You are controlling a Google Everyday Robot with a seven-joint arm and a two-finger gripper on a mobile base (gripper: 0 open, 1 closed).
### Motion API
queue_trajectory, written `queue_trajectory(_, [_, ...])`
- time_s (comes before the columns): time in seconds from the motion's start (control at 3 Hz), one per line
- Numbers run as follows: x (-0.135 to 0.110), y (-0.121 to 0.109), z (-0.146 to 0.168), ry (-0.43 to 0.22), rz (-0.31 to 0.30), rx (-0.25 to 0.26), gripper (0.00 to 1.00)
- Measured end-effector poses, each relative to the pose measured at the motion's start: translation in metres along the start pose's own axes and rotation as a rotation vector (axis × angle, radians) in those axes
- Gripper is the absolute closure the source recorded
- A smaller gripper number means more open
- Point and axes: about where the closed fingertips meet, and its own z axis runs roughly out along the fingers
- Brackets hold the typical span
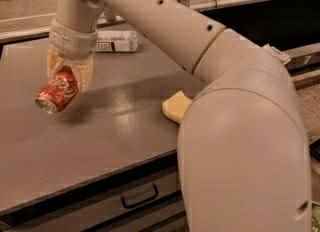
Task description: Pick coke can
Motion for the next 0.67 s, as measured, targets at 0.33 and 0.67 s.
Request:
queue_trajectory(0.33, [0.0088,-0.0051,-0.0253,-0.038,0.052,0.088,1.00])
queue_trajectory(0.67, [0.0086,-0.0096,-0.0292,-0.039,0.050,0.105,1.00])
